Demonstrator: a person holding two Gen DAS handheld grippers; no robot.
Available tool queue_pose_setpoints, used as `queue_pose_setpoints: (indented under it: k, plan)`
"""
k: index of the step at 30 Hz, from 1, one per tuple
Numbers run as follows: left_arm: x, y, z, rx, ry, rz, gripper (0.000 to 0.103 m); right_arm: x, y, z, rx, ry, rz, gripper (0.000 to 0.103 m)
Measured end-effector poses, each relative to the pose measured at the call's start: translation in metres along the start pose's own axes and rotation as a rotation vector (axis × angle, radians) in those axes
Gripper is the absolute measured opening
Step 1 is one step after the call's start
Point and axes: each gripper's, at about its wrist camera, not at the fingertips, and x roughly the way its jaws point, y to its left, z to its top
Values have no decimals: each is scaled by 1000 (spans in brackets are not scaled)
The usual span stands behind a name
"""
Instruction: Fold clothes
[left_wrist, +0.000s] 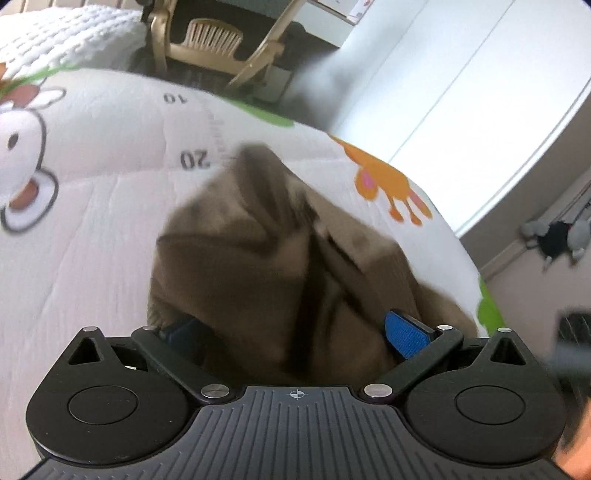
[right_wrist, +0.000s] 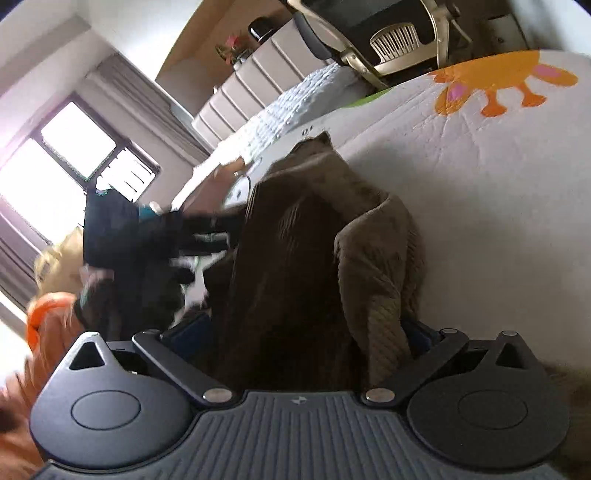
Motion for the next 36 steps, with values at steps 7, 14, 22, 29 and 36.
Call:
queue_pose_setpoints:
  k: [7, 14, 22, 29, 36]
  plan:
    - [-6, 0, -24, 27, 77, 43, 103, -14, 53, 4, -268, -110, -216, 103]
    - [-15, -4, -41, 81, 55, 53, 103, 54, 90, -8, -642, 102, -427, 99]
    - [-16, -30, -68, 310, 36, 187, 103, -8, 1, 62, -504, -217, -1046, 99]
    - [-43, -51, -57, 355, 12, 173, 103, -25, -45, 60, -101, -245, -762, 101]
    - [-52, -113, -46, 433, -133, 75, 103, -48, -43, 28, -108, -299, -593, 102]
